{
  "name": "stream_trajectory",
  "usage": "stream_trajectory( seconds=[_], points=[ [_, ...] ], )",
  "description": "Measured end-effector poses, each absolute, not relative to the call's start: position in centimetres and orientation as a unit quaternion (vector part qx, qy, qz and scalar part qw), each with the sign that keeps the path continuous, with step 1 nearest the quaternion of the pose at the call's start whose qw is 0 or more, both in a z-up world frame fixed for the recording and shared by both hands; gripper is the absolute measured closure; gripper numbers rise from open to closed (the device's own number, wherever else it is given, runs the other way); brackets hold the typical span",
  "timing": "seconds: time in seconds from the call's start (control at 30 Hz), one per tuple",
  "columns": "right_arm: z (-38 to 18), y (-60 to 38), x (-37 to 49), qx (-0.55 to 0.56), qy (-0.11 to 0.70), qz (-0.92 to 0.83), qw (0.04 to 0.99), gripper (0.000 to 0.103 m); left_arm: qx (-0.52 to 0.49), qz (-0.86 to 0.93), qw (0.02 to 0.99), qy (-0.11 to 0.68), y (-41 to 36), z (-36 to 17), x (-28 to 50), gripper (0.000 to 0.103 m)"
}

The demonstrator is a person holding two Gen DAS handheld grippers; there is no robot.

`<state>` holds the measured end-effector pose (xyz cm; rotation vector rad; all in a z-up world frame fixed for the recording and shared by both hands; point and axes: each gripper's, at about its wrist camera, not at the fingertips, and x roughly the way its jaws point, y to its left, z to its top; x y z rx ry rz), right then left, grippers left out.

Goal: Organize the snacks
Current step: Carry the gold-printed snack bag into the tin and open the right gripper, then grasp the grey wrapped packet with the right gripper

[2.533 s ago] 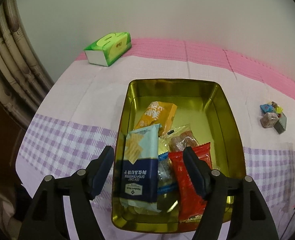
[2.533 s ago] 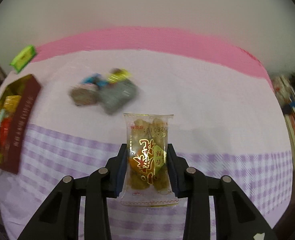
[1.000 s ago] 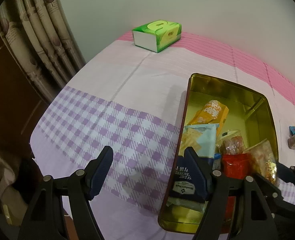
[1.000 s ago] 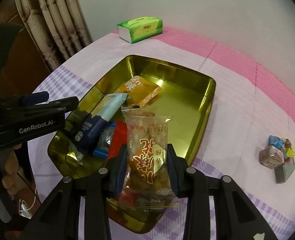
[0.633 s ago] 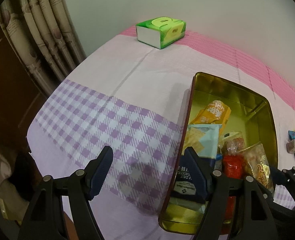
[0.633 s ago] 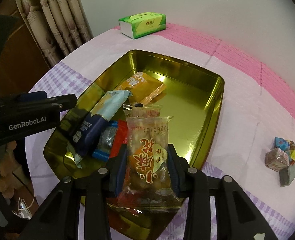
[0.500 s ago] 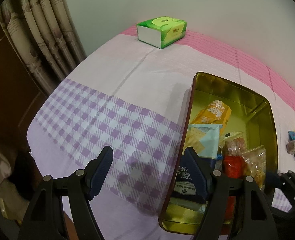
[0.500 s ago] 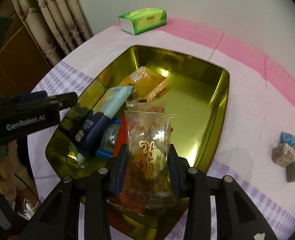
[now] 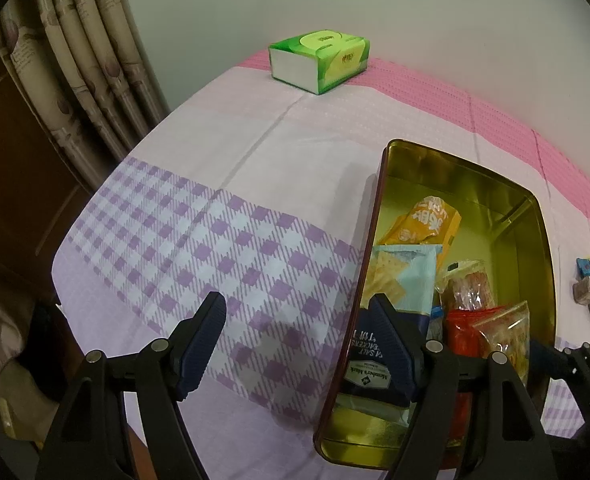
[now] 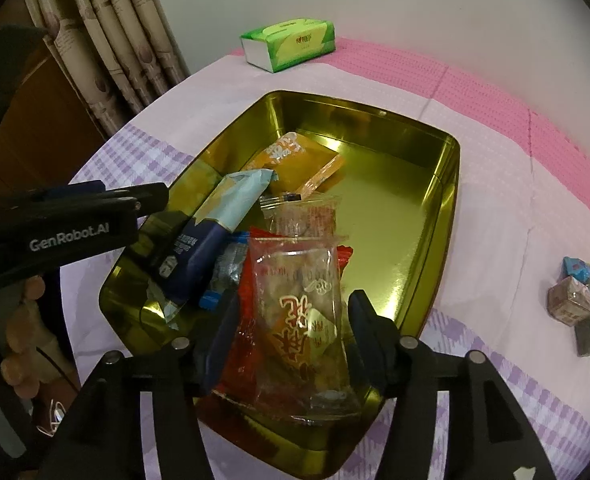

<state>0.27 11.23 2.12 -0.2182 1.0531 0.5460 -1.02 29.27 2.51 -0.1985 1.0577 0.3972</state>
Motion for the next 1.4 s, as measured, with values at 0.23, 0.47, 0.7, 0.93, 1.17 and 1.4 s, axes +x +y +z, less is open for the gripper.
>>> stream_trajectory(
  seconds=[0.23,0.47,0.7,0.93,1.17,1.4],
  points=[
    [4.2,10.0,-0.1,-0.087,0.475,0.257,0.837,0.047,-0.094,0.190,0.840,0.500,29.2,2.4,-1.0,0.029],
    [6.4,4.9,0.8,-0.061,0.456,0.204,0.864,0.047,-0.094,0.190,0.839,0.500,29.2,2.5,-1.0,0.029],
    [6.3,-4.8,3.8,-0.020,0.481,0.068,0.874,0.047,-0.094,0.189,0.839,0.501,29.1,2.6,-1.0,0.029],
    [4.6,-12.8,6.8,0.044,0.526,-0.042,0.848,0.047,-0.091,0.187,0.840,0.502,29.1,2.5,-1.0,0.029],
    [3.1,-15.6,9.0,0.127,0.545,-0.066,0.826,0.047,-0.090,0.186,0.839,0.503,29.0,2.4,-1.0,0.029],
    [1.8,-15.1,10.3,0.110,0.550,-0.094,0.822,0.049,-0.082,0.184,0.840,0.504,28.9,2.2,-0.9,0.029]
  ],
)
